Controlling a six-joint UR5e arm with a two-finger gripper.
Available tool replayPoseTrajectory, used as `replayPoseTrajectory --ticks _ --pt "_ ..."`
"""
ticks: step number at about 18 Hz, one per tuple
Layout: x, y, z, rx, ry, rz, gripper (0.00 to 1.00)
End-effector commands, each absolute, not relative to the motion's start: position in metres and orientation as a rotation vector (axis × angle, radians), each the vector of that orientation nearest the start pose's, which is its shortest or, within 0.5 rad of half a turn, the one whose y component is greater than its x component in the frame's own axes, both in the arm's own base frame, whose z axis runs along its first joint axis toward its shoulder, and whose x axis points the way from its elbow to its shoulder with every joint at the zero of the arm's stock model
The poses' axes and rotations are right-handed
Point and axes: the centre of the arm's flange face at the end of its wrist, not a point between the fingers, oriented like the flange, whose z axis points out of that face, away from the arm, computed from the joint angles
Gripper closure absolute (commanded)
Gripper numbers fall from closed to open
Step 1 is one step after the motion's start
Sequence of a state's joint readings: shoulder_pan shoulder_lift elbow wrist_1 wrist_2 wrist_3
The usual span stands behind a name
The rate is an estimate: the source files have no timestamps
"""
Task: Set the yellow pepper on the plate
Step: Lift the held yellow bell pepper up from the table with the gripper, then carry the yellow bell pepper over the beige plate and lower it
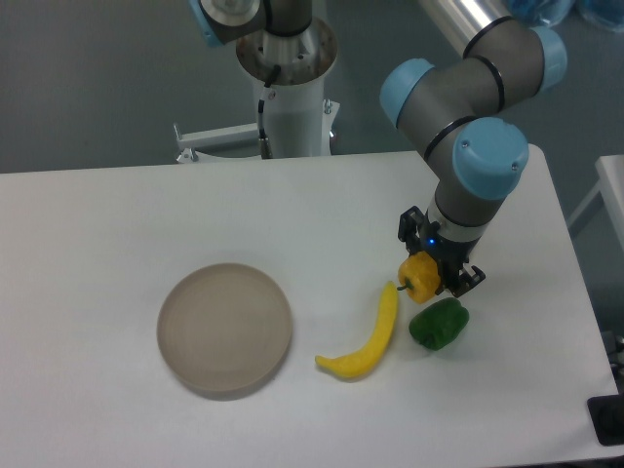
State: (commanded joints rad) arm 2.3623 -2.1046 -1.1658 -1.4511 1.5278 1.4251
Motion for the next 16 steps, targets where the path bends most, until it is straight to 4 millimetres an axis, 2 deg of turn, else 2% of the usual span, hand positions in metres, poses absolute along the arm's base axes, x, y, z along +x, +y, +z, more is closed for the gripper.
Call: replayPoseTrajectory --ticks 9,12,14,15,16 --pt "-0.398 0.600 0.388 -2.884 0.883 -0.085 0.60" --pt "-0.369 0.607 0.405 -2.868 0.783 -0.107 0.60" --pt "-0.335 0.620 0.409 -2.876 0.762 -0.118 0.61" --pt "-0.318 0.625 0.405 -2.892 0.737 -0.136 0.61" --pt "-0.293 0.632 0.403 -2.905 0.722 -0.153 0.62"
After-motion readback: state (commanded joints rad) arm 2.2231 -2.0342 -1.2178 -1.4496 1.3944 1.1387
